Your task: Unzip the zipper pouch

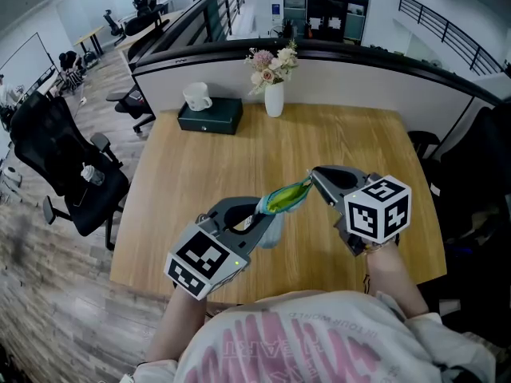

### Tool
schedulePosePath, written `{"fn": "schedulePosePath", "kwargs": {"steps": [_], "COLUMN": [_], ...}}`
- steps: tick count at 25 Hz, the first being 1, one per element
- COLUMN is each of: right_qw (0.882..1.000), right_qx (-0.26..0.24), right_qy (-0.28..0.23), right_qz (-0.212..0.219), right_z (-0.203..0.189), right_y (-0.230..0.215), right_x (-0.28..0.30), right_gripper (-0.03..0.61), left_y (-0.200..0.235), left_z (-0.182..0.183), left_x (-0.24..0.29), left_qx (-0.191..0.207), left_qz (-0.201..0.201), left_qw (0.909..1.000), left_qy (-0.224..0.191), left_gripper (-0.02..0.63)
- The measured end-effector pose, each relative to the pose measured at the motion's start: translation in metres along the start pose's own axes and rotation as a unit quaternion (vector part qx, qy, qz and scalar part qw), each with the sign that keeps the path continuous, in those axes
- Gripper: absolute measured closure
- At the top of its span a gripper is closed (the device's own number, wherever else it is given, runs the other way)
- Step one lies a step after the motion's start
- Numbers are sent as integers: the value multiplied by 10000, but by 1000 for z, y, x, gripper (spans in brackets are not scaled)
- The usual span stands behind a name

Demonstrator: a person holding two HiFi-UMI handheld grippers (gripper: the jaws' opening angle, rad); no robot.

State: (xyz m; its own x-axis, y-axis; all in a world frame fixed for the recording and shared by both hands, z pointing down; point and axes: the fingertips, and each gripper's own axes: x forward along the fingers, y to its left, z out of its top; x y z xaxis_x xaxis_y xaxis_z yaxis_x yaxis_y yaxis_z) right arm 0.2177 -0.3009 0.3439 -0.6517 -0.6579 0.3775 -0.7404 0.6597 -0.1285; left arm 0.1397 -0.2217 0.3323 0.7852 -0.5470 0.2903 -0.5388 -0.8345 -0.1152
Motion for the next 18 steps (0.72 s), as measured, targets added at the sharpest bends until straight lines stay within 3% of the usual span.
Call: {"fn": "schedulePosePath", "kwargs": {"steps": [7, 14, 18], "right_qw": [9996, 9994, 9985], "right_qx": [58, 169, 462], "right_qy": [-33, -80, -208], "right_qz": [-270, -297, -199], "right_z": [-1, -1, -2], "right_y": [-18, -24, -25], "right_x": [-8, -10, -15], "right_gripper": [575, 574, 573], "left_y": [1, -2, -10], "left_z": [-1, -2, -2], "left_x": [1, 5, 1], "left_qx": [-138, -121, -235], "left_qz": [-97, -221, -483], "left_qw": [9998, 9997, 9984], "left_qy": [-65, -50, -192], "left_gripper": [586, 586, 588]}}
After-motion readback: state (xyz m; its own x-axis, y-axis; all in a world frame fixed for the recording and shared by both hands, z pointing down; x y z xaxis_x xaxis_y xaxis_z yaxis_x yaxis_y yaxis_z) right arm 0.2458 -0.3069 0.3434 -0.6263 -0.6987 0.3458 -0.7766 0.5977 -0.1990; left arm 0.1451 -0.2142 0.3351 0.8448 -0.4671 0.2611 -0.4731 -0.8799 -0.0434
